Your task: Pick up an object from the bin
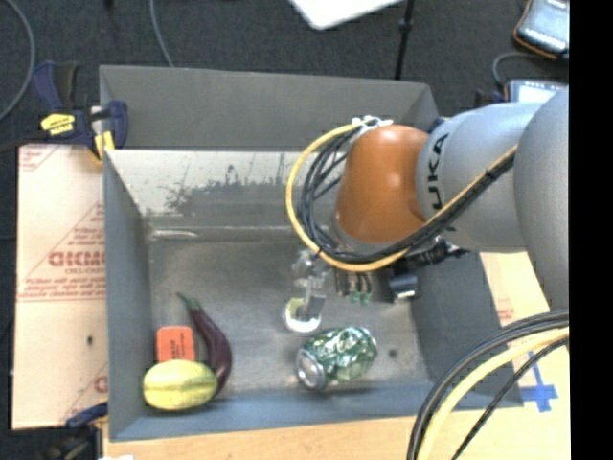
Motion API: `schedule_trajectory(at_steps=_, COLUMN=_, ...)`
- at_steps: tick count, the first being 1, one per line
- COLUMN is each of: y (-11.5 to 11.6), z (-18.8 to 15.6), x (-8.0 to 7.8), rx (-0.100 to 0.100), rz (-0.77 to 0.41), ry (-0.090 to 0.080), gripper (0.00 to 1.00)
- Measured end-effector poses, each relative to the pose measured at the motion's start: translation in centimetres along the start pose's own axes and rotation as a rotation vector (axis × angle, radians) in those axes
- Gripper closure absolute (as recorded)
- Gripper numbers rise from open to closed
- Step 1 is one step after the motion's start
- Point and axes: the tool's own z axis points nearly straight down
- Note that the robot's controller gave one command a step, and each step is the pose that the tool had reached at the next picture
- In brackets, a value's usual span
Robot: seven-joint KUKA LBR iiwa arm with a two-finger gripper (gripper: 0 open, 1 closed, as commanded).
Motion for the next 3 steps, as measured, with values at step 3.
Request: schedule_trajectory(at_steps=3, y=0.4, z=-12.4, x=-0.7, rx=0.001, rz=-0.038, ry=-0.002, gripper=1.00)
